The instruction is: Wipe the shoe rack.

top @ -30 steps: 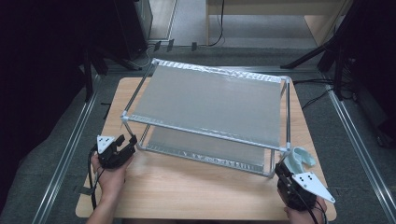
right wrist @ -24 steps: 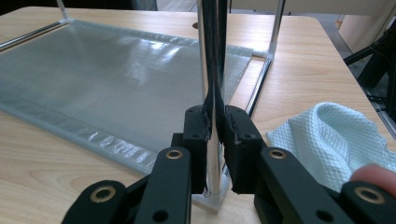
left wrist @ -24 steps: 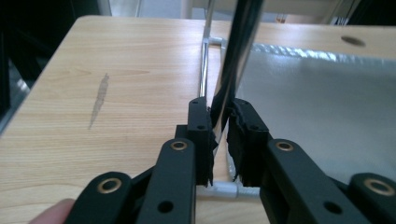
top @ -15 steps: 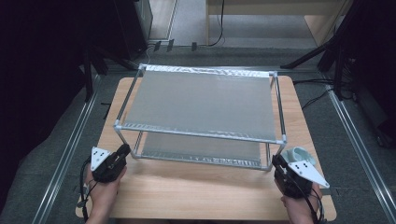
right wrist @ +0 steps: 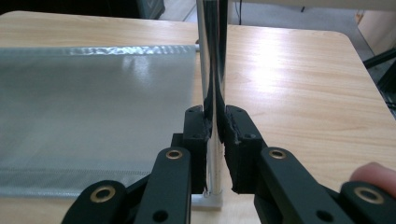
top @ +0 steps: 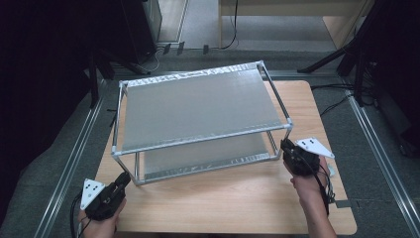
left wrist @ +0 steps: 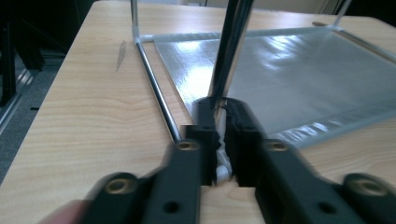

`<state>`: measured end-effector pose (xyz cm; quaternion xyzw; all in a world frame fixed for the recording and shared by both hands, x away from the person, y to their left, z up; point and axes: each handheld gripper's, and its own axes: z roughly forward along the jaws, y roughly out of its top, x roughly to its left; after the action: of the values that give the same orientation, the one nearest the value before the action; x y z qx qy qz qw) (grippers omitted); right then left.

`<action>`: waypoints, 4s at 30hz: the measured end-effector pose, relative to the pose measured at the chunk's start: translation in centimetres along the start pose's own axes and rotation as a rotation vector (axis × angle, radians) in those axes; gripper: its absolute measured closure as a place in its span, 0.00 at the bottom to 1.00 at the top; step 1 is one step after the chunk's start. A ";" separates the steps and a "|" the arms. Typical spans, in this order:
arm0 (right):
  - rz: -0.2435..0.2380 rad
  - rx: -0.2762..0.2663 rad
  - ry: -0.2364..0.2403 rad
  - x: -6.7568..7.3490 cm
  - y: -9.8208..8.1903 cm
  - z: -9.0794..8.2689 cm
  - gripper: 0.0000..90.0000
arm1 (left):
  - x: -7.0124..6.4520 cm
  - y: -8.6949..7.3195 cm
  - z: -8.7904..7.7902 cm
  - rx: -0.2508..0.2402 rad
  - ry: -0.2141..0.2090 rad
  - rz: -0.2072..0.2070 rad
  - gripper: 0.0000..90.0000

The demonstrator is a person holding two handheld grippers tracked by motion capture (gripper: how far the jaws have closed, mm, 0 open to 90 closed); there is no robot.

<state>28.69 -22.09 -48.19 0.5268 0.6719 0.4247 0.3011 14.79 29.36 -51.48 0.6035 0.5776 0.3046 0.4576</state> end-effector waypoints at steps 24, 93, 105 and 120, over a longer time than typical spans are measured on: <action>0.026 0.012 0.009 -1.2 0.7 2.0 0.90 | 0.2 1.3 2.3 0.013 -0.071 0.104 0.88; -0.020 0.281 0.139 -10.3 -5.7 -4.4 0.68 | 0.6 -2.8 -1.8 -0.030 -0.169 0.110 0.81; 0.009 0.194 0.072 -7.2 -3.8 -3.6 0.59 | 0.6 -2.8 -1.8 -0.027 -0.166 0.113 0.81; -0.104 0.125 0.139 -7.2 -3.3 1.1 0.17 | 0.5 -2.9 -1.4 -0.020 -0.160 0.108 0.81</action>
<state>29.98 -29.00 -51.95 0.4781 0.7429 0.4012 0.2419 12.39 29.91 -53.67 0.6515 0.5029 0.2853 0.4912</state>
